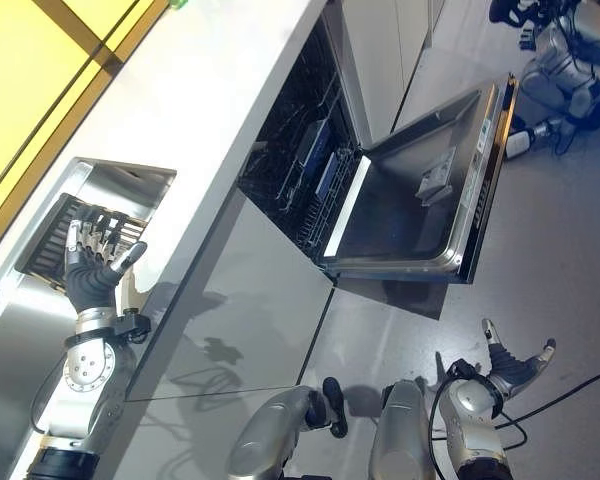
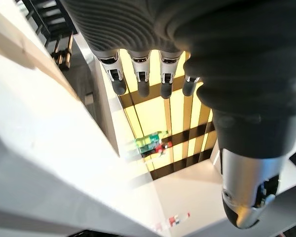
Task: Pick up plates and place into dishwasher.
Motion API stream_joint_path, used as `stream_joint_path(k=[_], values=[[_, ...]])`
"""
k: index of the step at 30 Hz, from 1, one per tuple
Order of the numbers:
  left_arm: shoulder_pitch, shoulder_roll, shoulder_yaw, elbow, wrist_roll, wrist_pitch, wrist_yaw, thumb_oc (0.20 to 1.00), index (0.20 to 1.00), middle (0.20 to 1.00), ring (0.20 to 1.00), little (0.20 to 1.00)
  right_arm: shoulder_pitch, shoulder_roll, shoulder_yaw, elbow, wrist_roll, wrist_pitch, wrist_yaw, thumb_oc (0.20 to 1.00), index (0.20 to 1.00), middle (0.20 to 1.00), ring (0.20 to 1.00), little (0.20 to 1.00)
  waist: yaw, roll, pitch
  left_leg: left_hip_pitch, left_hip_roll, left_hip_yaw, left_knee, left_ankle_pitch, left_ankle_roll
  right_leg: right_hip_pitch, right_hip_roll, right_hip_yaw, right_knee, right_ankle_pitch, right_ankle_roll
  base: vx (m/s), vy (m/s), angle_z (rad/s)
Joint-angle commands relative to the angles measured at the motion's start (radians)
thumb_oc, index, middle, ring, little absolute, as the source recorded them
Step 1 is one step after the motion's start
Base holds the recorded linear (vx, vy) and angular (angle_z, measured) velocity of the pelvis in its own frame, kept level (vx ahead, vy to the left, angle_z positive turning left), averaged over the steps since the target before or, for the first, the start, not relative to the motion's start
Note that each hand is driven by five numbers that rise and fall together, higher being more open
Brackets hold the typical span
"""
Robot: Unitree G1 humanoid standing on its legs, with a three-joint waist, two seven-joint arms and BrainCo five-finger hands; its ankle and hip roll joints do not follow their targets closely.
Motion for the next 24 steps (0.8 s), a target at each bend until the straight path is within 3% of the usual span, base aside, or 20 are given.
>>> stream_joint_path(k=[1,5,7,9,12,19,21,24], values=[[0.032,-0.005,0.022,-0.028,0.013,-0.060,0.010,1.000,1.000,1.000,1.000,1.000,-0.033,0.011,-0.053,0.010,0.141,-0.136,0.055,1.000,1.000,1.000,1.000,1.000,-0.015,0.048,-0.002,-0.145,-0.024,0.041,-0.125,0.203,0.013,0.040,0.026,-0.074,0.035,-0.046,-0.047,-0.03,0.043,0.02],[0.036,0.013,0.007,-0.051,0.003,-0.061,-0.001,1.000,1.000,1.000,1.000,1.000,-0.108,0.001,-0.049,0.062,0.268,-0.201,0.180,1.000,1.000,1.000,1.000,1.000,-0.004,0.071,0.025,-0.183,-0.057,0.044,-0.076,0.177,0.001,-0.012,0.009,-0.068,0.132,-0.105,-0.063,0.03,0.022,0.02],[0.036,0.021,0.000,-0.056,-0.003,-0.057,-0.001,1.000,1.000,1.000,1.000,1.000,-0.149,-0.009,-0.039,0.086,0.356,-0.213,0.304,1.000,1.000,1.000,1.000,1.000,0.002,0.090,0.038,-0.203,-0.057,0.059,-0.077,0.200,0.014,-0.048,0.005,-0.081,0.163,-0.098,-0.078,0.05,0.032,0.14],[0.037,0.024,-0.004,-0.061,-0.001,-0.059,-0.005,1.000,1.000,1.000,1.000,1.000,-0.179,-0.022,-0.033,0.101,0.395,-0.210,0.376,1.000,1.000,1.000,1.000,1.000,0.007,0.085,0.039,-0.208,-0.080,0.048,-0.058,0.167,0.004,-0.055,-0.010,-0.070,0.185,-0.130,-0.071,0.12,0.010,0.16],[0.035,0.042,-0.005,-0.069,0.002,-0.079,-0.010,1.000,1.000,1.000,1.000,1.000,-0.264,-0.052,-0.009,0.128,0.508,-0.172,0.553,1.000,1.000,1.000,1.000,1.000,0.022,0.093,0.059,-0.239,-0.089,0.055,-0.036,0.150,0.010,-0.106,-0.030,-0.075,0.226,-0.138,-0.073,0.01,0.002,0.03],[0.001,0.077,-0.004,-0.087,-0.002,-0.056,-0.027,1.000,1.000,1.000,1.000,1.000,-0.447,-0.131,0.006,0.174,0.572,-0.098,0.773,1.000,1.000,1.000,1.000,1.000,0.041,0.095,0.093,-0.294,-0.085,0.070,0.016,0.098,0.030,-0.204,-0.061,-0.075,0.302,-0.152,-0.077,0.05,0.001,0.03],[-0.002,0.082,0.003,-0.089,-0.011,-0.051,-0.037,1.000,1.000,1.000,1.000,1.000,-0.492,-0.149,0.020,0.157,0.612,-0.023,0.858,1.000,1.000,1.000,1.000,1.000,0.049,0.094,0.098,-0.306,-0.085,0.068,0.025,0.085,0.037,-0.223,-0.070,-0.076,0.313,-0.153,-0.077,0.05,0.012,0.06],[-0.013,0.100,0.011,-0.079,-0.025,-0.054,-0.058,1.000,1.000,1.000,1.000,1.000,-0.561,-0.167,0.068,0.125,0.633,0.009,0.975,1.000,1.000,1.000,1.000,1.000,0.070,0.087,0.104,-0.318,-0.088,0.060,0.032,0.056,0.052,-0.242,-0.086,-0.080,0.330,-0.155,-0.073,0.06,-0.003,0.03]])
